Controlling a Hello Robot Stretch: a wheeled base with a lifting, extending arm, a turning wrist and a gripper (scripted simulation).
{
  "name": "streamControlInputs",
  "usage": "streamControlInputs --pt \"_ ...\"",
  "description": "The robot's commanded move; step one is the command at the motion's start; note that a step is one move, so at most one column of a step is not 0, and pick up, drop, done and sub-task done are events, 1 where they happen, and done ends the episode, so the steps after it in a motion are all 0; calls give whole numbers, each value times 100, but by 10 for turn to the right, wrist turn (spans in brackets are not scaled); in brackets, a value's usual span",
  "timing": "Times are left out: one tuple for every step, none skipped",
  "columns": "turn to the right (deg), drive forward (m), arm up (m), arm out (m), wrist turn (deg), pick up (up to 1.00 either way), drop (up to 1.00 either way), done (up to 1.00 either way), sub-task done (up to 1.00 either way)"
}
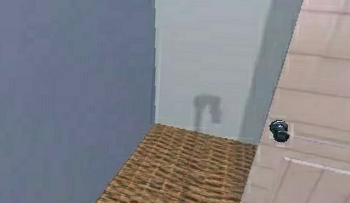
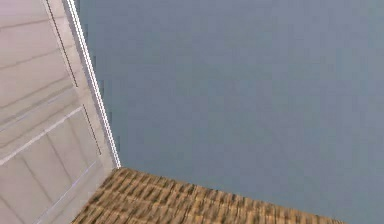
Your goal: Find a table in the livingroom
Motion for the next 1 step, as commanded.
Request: streamControlInputs --pt "0 90 0 0 0 0 0 0 0"
